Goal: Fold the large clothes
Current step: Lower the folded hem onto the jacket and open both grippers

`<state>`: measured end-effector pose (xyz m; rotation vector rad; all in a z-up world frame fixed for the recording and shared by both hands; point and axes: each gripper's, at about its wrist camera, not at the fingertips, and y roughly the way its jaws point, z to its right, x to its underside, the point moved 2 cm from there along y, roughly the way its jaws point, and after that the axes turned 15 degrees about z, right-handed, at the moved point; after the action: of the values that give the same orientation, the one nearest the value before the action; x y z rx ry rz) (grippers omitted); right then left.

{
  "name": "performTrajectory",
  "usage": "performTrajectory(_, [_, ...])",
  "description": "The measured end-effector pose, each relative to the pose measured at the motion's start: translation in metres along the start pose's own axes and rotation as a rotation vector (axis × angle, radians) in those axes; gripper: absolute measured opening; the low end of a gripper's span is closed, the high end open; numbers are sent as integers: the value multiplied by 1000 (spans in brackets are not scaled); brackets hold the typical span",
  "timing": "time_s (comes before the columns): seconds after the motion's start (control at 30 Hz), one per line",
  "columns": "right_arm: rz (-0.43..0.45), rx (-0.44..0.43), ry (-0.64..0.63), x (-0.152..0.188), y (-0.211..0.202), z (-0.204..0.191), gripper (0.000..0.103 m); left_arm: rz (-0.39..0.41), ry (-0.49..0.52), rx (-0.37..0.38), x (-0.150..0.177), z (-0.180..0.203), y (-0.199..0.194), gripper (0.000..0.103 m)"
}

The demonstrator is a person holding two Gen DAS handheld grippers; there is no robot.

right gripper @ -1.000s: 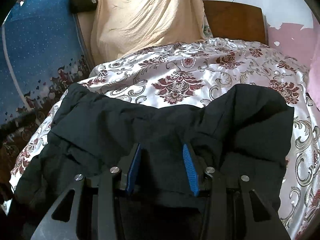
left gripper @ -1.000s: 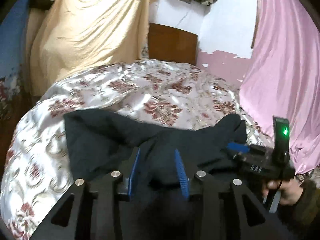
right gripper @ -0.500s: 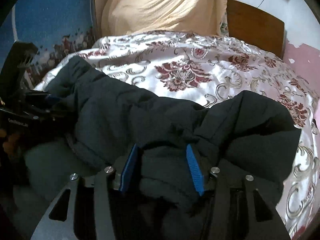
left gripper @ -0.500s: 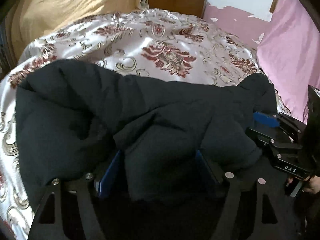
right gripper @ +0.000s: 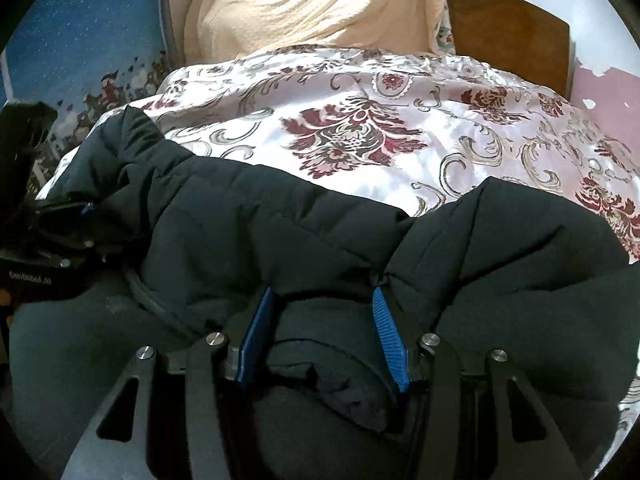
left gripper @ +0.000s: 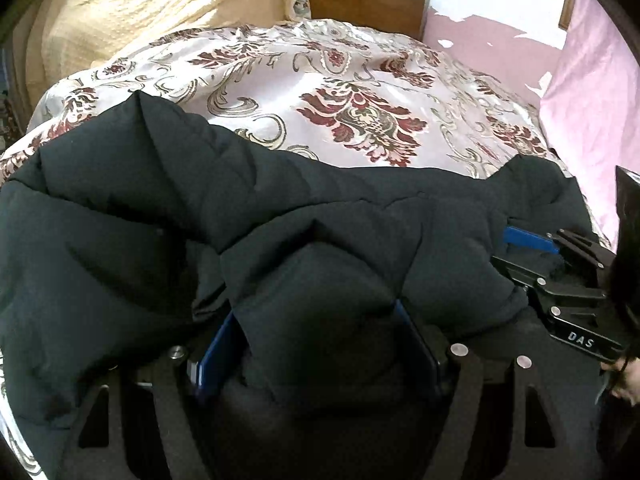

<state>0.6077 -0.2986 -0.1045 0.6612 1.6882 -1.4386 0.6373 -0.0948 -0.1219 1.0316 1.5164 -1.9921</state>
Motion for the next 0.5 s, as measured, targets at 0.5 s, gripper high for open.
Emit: performTrajectory(0.5, [137,90,70,7,-78,1,76,98,-106,-72,14,-8,-73,89])
